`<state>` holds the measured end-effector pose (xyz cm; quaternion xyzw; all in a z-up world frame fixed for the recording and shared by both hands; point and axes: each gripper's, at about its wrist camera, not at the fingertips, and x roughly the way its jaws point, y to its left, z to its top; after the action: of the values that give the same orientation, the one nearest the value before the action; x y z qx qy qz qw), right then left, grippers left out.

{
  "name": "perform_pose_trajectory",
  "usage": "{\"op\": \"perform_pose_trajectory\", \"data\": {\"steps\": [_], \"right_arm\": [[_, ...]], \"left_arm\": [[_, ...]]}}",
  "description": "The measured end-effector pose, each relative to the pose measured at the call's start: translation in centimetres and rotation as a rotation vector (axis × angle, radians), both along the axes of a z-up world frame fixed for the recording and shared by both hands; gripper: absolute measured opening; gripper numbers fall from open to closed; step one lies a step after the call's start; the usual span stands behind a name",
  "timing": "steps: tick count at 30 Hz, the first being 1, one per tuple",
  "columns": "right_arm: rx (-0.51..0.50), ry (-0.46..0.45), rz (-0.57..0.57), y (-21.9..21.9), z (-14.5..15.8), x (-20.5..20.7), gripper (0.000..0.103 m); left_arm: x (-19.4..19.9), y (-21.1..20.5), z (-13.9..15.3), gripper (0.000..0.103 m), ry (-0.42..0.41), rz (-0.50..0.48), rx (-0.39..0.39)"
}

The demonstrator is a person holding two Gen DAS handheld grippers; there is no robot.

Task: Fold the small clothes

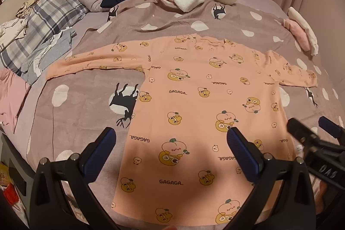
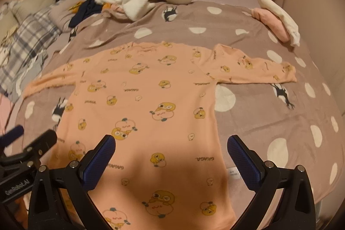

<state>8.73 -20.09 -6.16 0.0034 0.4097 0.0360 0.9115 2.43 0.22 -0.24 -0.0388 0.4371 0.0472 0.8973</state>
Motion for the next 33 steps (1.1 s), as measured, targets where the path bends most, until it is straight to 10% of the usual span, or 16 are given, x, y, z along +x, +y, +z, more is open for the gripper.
{"op": "perform_pose_trajectory", "data": {"steps": [33], "right_arm": [[-0.052, -0.068, -0.011, 0.5, 0.3, -0.2, 0.103]], "left_arm": [[0.8, 2.1, 0.0, 0.103, 0.018, 0.057, 0.014]]}}
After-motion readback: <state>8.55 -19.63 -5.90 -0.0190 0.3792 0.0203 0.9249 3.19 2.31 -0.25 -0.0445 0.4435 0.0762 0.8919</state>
